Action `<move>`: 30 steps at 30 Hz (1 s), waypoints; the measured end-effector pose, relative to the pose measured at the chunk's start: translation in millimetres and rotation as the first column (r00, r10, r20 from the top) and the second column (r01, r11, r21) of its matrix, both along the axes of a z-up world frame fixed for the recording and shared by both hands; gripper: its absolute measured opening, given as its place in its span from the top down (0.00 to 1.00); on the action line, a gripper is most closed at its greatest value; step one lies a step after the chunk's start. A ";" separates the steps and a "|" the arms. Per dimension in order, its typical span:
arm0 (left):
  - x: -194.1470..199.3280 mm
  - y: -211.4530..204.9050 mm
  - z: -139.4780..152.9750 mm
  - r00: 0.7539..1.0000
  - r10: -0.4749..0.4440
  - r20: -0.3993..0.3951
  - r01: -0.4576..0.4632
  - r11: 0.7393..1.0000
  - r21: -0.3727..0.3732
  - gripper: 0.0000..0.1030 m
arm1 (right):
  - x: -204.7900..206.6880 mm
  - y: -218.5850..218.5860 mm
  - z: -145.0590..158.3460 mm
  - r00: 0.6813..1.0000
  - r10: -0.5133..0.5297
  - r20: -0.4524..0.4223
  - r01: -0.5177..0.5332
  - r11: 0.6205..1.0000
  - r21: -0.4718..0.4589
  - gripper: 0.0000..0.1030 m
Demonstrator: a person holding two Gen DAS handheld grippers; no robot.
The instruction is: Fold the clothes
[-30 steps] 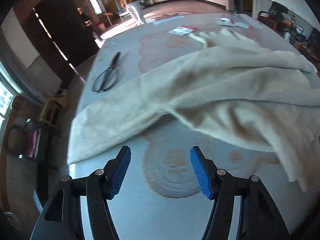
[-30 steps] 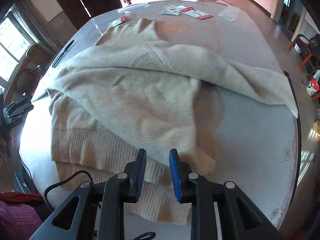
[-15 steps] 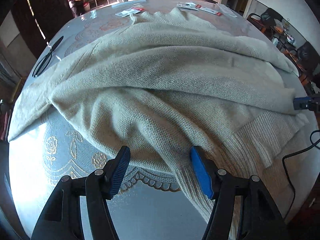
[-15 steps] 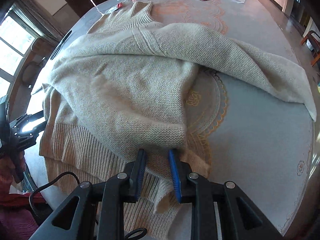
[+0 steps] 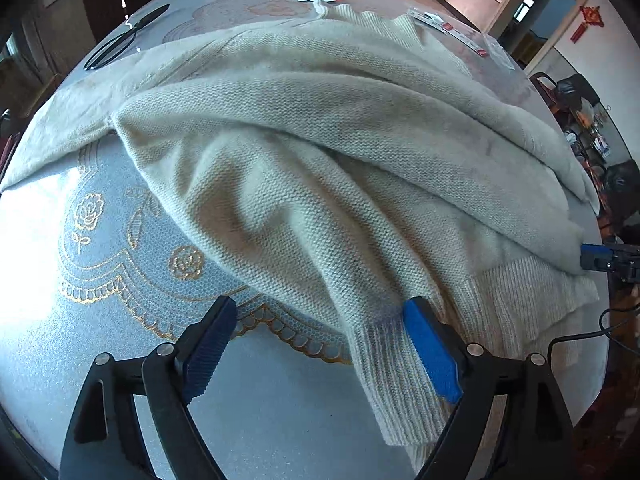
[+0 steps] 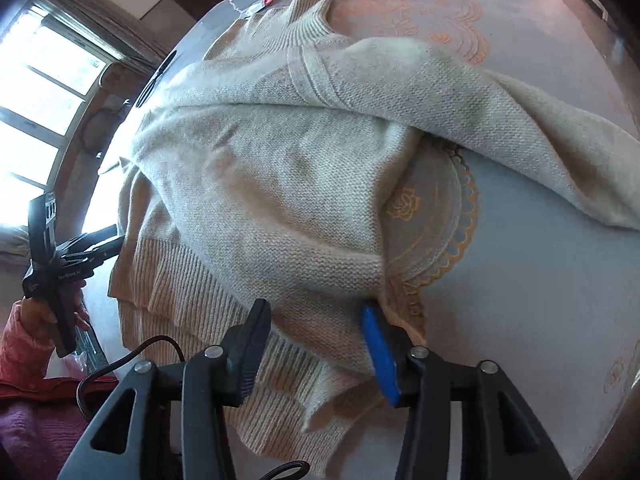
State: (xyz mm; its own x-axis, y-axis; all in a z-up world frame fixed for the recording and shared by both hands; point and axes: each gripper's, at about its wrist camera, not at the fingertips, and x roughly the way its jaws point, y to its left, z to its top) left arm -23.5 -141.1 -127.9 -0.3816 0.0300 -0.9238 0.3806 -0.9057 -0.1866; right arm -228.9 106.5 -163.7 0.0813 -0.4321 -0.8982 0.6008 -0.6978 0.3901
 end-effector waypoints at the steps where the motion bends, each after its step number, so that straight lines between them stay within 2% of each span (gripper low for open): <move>1: -2.5 4.2 -0.7 1.000 -0.004 -0.001 0.004 1.000 -0.008 0.04 | 0.2 -4.1 -0.9 1.000 0.009 -0.001 -0.009 1.000 -0.007 0.50; 4: -7.3 19.3 -3.6 1.000 -0.004 0.010 0.005 0.997 -0.081 0.01 | 5.5 -15.2 -1.2 0.998 0.035 -0.060 -0.033 0.999 0.030 0.55; 5: -7.8 23.1 -3.0 1.000 -0.008 0.011 0.009 0.995 -0.097 0.01 | 9.2 -18.1 -0.6 0.995 0.049 -0.088 -0.045 0.998 0.048 0.64; 6: -7.2 24.8 -0.5 1.000 -0.013 0.006 0.014 0.995 -0.097 0.01 | 12.9 -21.0 0.0 0.991 0.065 -0.115 -0.057 0.996 0.067 0.77; 7: -6.5 26.5 2.0 1.000 -0.019 0.000 0.019 0.995 -0.096 0.07 | 16.6 -23.8 0.6 0.987 0.080 -0.142 -0.068 0.994 0.085 0.81; 9: -5.1 29.4 7.8 0.999 -0.041 -0.015 0.039 0.996 -0.079 0.42 | 20.9 -23.7 -0.4 0.990 0.075 -0.122 -0.068 0.996 0.062 0.87; 10: -3.6 29.0 10.5 0.998 -0.059 -0.020 0.058 0.997 -0.049 0.71 | 23.2 -23.3 -0.3 0.990 0.073 -0.118 -0.067 0.996 0.054 0.88; 12: 0.8 26.2 12.5 0.997 -0.073 -0.010 0.073 0.997 -0.001 0.74 | 27.5 -18.2 -0.4 0.995 0.044 -0.086 -0.041 0.999 0.028 0.89; 14: 10.0 25.6 16.9 0.996 -0.095 -0.005 0.095 0.995 0.012 0.83 | 34.3 -8.6 0.2 0.999 0.002 -0.041 -0.002 1.000 -0.003 0.90; 18: 45.6 24.5 23.5 0.989 -0.146 0.024 0.145 0.989 0.023 0.84 | 62.8 15.0 6.9 0.997 -0.077 0.017 0.077 0.996 -0.040 0.93; 22: 94.6 23.9 26.9 0.980 -0.192 0.043 0.191 0.981 0.032 0.84 | 109.4 31.8 15.9 0.988 -0.142 0.062 0.146 0.986 -0.074 0.94; 26: 144.0 23.6 30.5 0.970 -0.237 0.058 0.235 0.971 0.039 0.84 | 164.2 36.6 22.5 0.979 -0.190 0.068 0.195 0.977 -0.083 0.94; 30: 187.9 19.9 33.2 0.956 -0.282 0.081 0.281 0.959 0.022 0.84 | 207.0 36.9 15.7 0.970 -0.234 0.073 0.238 0.969 -0.061 0.94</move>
